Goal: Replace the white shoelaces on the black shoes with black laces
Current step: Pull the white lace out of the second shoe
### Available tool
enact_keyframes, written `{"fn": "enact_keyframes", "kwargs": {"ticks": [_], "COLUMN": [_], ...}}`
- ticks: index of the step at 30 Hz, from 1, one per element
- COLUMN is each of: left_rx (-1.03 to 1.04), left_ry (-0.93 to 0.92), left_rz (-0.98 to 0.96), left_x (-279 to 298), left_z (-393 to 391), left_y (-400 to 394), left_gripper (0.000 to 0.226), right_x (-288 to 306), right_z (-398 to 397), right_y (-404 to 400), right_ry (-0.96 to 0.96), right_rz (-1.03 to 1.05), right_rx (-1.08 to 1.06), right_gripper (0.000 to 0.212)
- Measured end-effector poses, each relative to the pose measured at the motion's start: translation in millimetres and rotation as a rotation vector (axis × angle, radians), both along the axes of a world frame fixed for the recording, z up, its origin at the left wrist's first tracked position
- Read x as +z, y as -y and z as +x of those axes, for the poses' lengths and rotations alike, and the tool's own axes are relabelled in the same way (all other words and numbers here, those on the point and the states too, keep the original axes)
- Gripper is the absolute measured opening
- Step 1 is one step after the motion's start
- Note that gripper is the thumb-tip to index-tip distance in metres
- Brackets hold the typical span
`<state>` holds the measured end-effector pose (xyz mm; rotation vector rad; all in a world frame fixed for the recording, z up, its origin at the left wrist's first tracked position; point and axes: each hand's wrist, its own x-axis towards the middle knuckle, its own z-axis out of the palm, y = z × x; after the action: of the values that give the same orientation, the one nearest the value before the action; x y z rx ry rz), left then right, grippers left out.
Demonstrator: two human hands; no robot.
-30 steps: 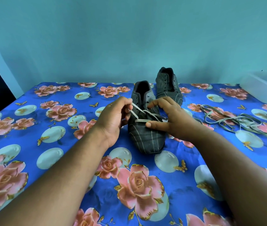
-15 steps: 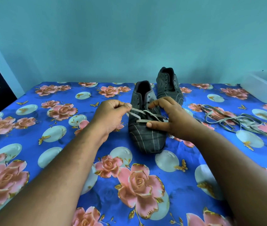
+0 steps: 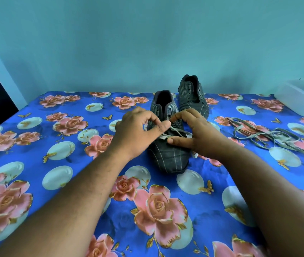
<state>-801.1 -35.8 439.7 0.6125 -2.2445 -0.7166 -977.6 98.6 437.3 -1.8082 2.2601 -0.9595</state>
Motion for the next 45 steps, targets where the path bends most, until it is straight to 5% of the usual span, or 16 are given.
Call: {"fn": "enact_keyframes", "kwargs": {"ticks": [5,10,16,21,29,39,42,45], "left_rx": [-0.001,0.085,0.418,0.180,-0.041,0.410,0.265,0.038], "left_ry": [0.052,0.019,0.087,0.020,0.014,-0.007,-0.069,-0.111], "left_rz": [0.109,0.259,0.054,-0.092,-0.120,0.100,0.085,-0.007], "left_x": [1,0,-5,-6,-10,-11,-13,-11], "left_z": [-3,1,16,5,-2,19,12,1], "left_y": [-1,14,42,25,18,60,50,31], "left_gripper": [0.017,0.018,0.018,0.052,0.023,0.024,0.051,0.044], "right_x": [0,-1,1,1,2,0,1,0], "right_z": [1,0,1,0,2,1,0,0], "right_y": [-1,0,-1,-1,0,0,0,0], "right_ry": [0.002,0.005,0.007,0.008,0.002,0.009,0.007,0.004], "right_rz": [-0.015,-0.016,-0.009,-0.002,-0.005,-0.012,-0.007,-0.007], "right_rx": [0.004,0.012,0.003,0.002,-0.007,-0.002,-0.002,-0.005], "right_gripper": [0.075,0.070,0.072,0.072,0.076,0.071,0.072,0.073]}}
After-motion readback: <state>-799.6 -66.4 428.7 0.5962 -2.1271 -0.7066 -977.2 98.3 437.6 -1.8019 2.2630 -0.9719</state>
